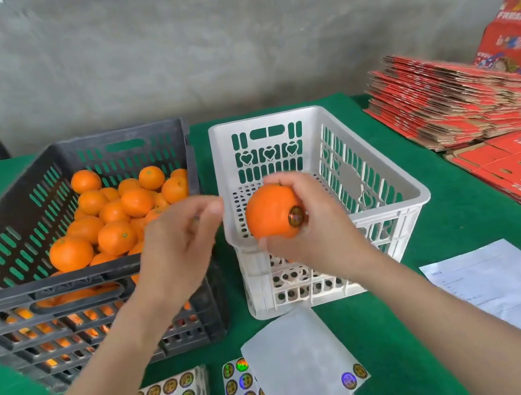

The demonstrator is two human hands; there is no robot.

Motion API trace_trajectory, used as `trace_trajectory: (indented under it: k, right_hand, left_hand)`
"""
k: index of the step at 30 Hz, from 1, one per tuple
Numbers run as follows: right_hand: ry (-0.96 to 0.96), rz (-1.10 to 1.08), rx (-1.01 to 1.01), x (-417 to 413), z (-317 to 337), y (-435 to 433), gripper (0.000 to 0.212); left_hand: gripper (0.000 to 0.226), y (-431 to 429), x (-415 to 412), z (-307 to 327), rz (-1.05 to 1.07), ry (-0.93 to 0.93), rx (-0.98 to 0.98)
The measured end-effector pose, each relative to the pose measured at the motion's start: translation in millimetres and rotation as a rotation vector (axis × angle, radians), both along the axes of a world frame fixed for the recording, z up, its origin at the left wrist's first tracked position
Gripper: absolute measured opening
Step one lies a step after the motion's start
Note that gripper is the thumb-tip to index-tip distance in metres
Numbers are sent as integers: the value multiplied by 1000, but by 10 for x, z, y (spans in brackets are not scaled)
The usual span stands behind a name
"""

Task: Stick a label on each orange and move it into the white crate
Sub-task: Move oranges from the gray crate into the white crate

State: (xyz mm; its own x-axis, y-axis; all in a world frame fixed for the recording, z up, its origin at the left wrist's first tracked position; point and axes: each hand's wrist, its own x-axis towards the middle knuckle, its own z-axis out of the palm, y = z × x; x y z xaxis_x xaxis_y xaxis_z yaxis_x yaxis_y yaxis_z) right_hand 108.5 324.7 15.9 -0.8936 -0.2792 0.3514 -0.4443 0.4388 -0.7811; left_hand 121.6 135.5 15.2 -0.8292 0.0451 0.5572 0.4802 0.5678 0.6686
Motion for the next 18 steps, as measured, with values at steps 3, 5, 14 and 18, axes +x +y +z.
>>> trace_trajectory:
  k: [3, 5, 14, 18]
  right_hand:
    - [-127, -146, 278, -668, 195, 194, 73]
    - [-286, -152, 686, -1073, 150, 322, 67]
    - [-621, 67, 1435, -1782, -602, 593, 39]
    - [-549, -1, 1409, -1787, -723, 630, 52]
  left_hand:
    - [22, -276, -485, 39, 288, -30, -277]
    - [22, -408, -695, -95, 359, -231, -434]
    - [10, -437, -858, -217, 378, -285, -472]
    - [12, -368, -812, -231, 419, -284, -499]
